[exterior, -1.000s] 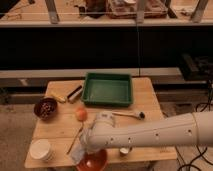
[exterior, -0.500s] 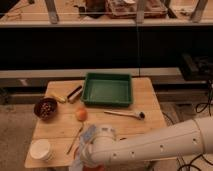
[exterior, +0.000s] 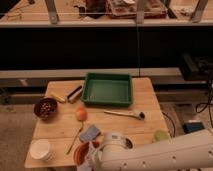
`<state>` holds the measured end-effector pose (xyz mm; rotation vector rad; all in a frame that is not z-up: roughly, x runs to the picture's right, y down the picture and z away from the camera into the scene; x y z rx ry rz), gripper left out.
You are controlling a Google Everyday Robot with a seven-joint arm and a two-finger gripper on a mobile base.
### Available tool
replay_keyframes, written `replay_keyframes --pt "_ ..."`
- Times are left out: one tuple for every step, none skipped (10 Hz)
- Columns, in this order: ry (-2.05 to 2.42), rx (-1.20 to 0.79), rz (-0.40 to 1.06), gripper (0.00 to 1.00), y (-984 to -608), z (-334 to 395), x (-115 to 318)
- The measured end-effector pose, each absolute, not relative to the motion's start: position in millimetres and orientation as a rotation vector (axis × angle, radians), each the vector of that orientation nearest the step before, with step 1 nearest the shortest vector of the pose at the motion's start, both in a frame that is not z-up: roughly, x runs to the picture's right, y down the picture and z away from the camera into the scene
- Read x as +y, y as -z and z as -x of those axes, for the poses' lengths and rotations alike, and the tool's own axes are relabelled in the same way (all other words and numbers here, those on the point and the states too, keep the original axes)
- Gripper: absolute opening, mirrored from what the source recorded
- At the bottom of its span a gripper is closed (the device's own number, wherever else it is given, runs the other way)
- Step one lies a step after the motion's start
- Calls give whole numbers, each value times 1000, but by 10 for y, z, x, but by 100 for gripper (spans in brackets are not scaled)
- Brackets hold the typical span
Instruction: Wipe red bowl with towel
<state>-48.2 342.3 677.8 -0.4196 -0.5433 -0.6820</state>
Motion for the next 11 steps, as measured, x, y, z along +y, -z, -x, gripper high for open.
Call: replay_keyframes --pt "647 -513 419 0 -6815 328 3394" --pt "626 -492 414 0 -6848 245 3336" --pt "605 -467 403 0 -6899 190 3211" --pt "602 -455 393 0 -6923 197 3102" --pt "604 -451 388 0 -6936 222 3035" --pt "617 -452 382 0 -6954 309 2946" --pt "631 -456 378 0 -6964 405 2900" --pt "645 -462 376 0 -6973 523 2867" --pt "669 -478 376 0 -6985 678 2858" --pt "685 -492 376 0 -6987 775 2866" --pt "700 -505 376 0 -6973 866 2886"
